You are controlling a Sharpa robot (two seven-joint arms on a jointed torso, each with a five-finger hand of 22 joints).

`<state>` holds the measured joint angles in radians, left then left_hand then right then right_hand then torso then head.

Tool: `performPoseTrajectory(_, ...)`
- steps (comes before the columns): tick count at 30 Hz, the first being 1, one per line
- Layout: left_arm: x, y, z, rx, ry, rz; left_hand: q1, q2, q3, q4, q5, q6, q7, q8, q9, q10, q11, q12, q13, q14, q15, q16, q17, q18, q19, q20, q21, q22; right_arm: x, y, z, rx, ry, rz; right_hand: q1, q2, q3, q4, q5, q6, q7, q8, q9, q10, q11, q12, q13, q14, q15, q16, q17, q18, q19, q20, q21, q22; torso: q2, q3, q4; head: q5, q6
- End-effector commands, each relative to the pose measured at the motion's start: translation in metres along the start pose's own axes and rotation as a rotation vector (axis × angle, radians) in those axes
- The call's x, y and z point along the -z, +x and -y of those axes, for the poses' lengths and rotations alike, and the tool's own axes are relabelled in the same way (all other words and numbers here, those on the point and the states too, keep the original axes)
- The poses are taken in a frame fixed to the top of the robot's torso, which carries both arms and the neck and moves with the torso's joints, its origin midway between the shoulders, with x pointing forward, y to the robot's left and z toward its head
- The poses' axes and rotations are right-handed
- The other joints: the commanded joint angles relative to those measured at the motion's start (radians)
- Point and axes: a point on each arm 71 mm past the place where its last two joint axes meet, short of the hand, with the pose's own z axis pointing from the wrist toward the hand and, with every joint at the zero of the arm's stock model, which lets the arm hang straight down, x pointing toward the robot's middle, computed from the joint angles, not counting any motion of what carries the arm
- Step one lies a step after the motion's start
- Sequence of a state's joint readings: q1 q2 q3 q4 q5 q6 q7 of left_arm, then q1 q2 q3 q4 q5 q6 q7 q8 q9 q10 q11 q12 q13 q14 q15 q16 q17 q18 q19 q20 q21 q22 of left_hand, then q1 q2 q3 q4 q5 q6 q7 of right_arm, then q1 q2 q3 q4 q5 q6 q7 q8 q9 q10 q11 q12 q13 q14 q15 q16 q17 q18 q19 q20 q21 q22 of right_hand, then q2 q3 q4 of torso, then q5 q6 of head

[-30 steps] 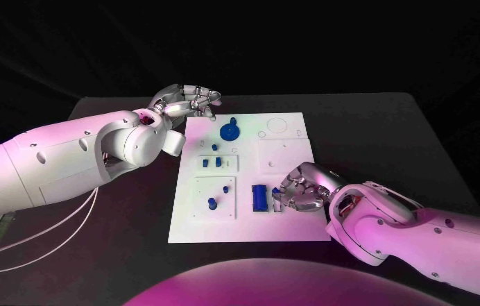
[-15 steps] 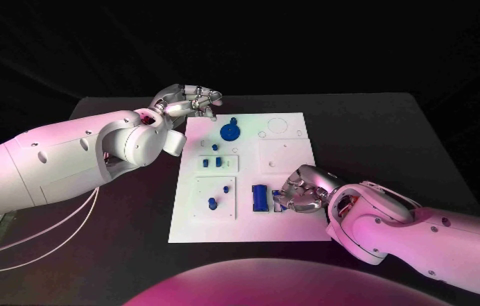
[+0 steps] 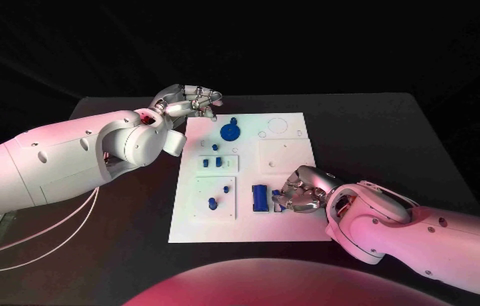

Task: Assemble the parts on the task board

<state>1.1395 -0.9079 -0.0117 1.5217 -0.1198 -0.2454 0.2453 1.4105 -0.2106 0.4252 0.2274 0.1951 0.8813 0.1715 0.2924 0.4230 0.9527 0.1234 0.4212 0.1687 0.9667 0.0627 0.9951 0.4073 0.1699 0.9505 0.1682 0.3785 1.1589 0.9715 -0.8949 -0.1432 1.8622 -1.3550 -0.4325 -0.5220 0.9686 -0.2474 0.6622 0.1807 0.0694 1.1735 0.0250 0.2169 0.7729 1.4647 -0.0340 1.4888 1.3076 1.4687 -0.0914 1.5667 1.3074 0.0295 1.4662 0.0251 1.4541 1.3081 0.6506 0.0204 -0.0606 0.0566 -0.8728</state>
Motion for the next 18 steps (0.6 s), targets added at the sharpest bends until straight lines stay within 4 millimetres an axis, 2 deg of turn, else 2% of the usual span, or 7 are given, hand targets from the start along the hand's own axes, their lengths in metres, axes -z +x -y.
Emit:
performPoseTrajectory(1,-0.0003,0.0029,0.0009,0.003,0.005,-0.021,-0.008,0.000,0.002,0.000,-0.003,-0.004,0.000,0.003,0.001,-0.004,0.002,0.000,-0.001,-0.009,0.002,-0.005,0.001,0.010,-0.001,0.003,-0.006,-0.001,0.0001,0.0025,-0.0022,0.013,-0.001,-0.015,-0.014,0.002,-0.009,0.005,-0.006,0.010,0.000,0.001,0.000,0.069,-0.009,0.000,0.211,0.102,-0.006,0.004,0.263,-0.006,0.063,-0.010,0.004,0.231,0.001,-0.0001,0.0004,0.001,0.000)
performPoseTrajectory(10,0.0000,0.0025,0.0010,0.003,0.005,-0.020,-0.008,0.000,0.002,0.000,-0.003,-0.004,0.000,0.003,0.001,-0.004,0.002,0.000,-0.001,-0.009,0.002,-0.005,0.001,0.010,-0.001,0.003,-0.006,-0.001,0.0000,0.0033,-0.0021,0.014,-0.001,-0.026,-0.039,-0.001,-0.055,0.037,-0.014,0.017,-0.001,0.002,0.003,0.070,-0.009,0.001,0.213,0.102,-0.007,0.004,0.263,-0.005,0.063,-0.011,0.002,0.231,0.000,-0.0007,-0.0006,0.003,0.000)
performPoseTrajectory(14,0.0001,0.0026,0.0010,0.003,0.005,-0.021,-0.009,0.001,0.002,0.000,-0.003,-0.005,0.001,0.003,0.001,-0.005,0.002,0.000,-0.001,-0.009,0.002,-0.005,0.001,0.010,-0.001,0.003,-0.006,-0.002,0.0000,0.0039,-0.0019,0.012,-0.003,-0.036,-0.048,-0.001,-0.108,0.067,-0.013,0.018,-0.002,0.000,0.005,0.070,-0.010,0.000,0.213,0.102,-0.007,0.004,0.263,-0.004,0.061,-0.011,-0.003,0.229,0.000,-0.0004,-0.0007,0.004,0.000)
performPoseTrajectory(18,0.0002,0.0024,0.0009,0.003,0.004,-0.020,-0.009,0.001,0.002,0.000,-0.003,-0.005,0.001,0.003,0.001,-0.005,0.002,0.000,-0.001,-0.009,0.002,-0.005,0.001,0.010,-0.001,0.003,-0.006,-0.002,0.0003,0.0040,-0.0022,0.009,-0.009,-0.039,-0.030,0.008,-0.199,0.107,0.011,0.020,-0.002,-0.001,0.008,0.070,-0.010,-0.002,0.213,0.102,-0.008,0.004,0.263,-0.004,0.060,-0.011,-0.004,0.229,0.000,0.0002,-0.0004,0.003,0.000)
